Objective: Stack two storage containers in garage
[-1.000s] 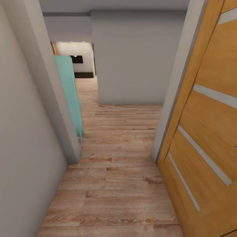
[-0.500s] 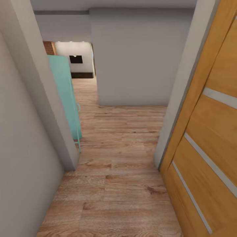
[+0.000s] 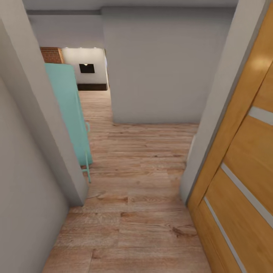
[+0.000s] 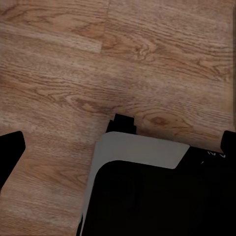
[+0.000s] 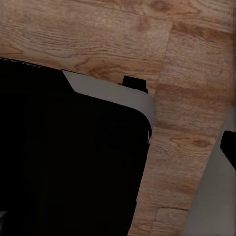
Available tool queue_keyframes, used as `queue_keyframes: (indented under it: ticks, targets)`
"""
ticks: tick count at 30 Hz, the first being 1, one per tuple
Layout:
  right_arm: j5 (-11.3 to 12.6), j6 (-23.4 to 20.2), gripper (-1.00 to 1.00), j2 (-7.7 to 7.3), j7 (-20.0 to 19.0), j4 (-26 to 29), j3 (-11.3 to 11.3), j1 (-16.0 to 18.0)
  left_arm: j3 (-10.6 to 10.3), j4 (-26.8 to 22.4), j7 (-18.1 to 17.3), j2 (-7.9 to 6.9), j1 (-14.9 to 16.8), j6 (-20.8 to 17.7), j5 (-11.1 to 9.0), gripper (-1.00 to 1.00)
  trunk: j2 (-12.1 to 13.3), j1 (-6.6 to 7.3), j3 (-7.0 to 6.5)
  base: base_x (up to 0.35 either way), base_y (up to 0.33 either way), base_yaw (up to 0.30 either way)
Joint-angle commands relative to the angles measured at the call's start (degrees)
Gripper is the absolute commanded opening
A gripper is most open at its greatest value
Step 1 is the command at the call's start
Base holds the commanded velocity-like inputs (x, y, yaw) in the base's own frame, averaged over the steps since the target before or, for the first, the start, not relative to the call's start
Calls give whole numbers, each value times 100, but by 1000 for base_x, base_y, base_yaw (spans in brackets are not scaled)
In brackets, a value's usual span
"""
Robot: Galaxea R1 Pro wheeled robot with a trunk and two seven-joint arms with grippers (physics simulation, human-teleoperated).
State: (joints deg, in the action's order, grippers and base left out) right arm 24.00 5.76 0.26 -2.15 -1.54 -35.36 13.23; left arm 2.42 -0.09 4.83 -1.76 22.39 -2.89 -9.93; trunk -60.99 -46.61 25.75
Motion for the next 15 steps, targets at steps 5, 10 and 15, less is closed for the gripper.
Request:
queue_keyframes:
  ticks: [5,10,15]
  targets:
    - [60,30,100,1,-22,-16,-48,5,21,0,9,0,3,-24,-31,100,-3,-3,5,322,0,0]
    - [60,30,100,1,-22,-18,-50,5,21,0,9,0,5,-27,-35,100,-3,-3,5,322,0,0]
    - [54,28,100,1,-22,-16,-50,4,21,0,9,0,4,-28,-35,100,-3,-3,5,322,0,0]
